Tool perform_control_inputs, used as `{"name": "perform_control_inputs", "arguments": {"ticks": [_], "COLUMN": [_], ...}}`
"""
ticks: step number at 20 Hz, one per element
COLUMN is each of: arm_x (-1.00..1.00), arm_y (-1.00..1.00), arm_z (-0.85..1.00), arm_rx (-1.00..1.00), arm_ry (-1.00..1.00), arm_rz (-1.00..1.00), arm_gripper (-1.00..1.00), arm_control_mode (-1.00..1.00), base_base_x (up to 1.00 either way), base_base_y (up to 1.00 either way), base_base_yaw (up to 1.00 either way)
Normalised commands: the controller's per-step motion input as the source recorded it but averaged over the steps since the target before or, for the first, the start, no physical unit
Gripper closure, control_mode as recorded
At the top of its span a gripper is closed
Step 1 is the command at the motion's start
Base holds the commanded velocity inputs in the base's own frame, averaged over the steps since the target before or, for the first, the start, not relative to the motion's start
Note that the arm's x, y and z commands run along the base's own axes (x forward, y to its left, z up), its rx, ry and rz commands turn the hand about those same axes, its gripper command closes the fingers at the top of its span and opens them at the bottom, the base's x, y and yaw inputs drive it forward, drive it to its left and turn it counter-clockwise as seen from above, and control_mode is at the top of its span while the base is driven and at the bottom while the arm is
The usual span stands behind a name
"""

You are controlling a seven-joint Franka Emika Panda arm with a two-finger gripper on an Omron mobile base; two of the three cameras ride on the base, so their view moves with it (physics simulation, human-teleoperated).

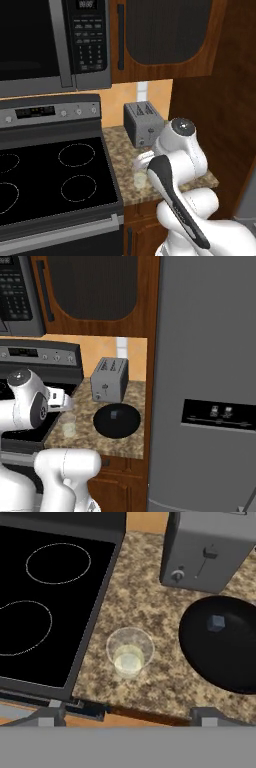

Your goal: Grab a lemon wedge from the fridge and one ice cube from the ice bowl, and put them in the glass of lemonade.

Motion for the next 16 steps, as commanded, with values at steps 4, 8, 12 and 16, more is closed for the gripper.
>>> {"name": "perform_control_inputs", "arguments": {"ticks": [4, 8, 12, 16], "arm_x": [-0.16, 0.0, 0.0, 0.0], "arm_y": [0.0, 0.0, 0.0, 0.0], "arm_z": [0.0, 0.0, 0.0, 0.0], "arm_rx": [0.0, 0.0, 0.0, 0.0], "arm_ry": [-0.01, 0.0, 0.0, 0.0], "arm_rz": [0.0, 0.0, 0.0, 0.0], "arm_gripper": [-1.0, -1.0, -1.0, -1.0], "arm_control_mode": [1.0, 1.0, 1.0, 1.0], "base_base_x": [-0.25, -1.0, -0.8, -0.11], "base_base_y": [-0.04, -0.52, -0.96, -1.0], "base_base_yaw": [0.0, -0.07, -0.13, -0.23]}}
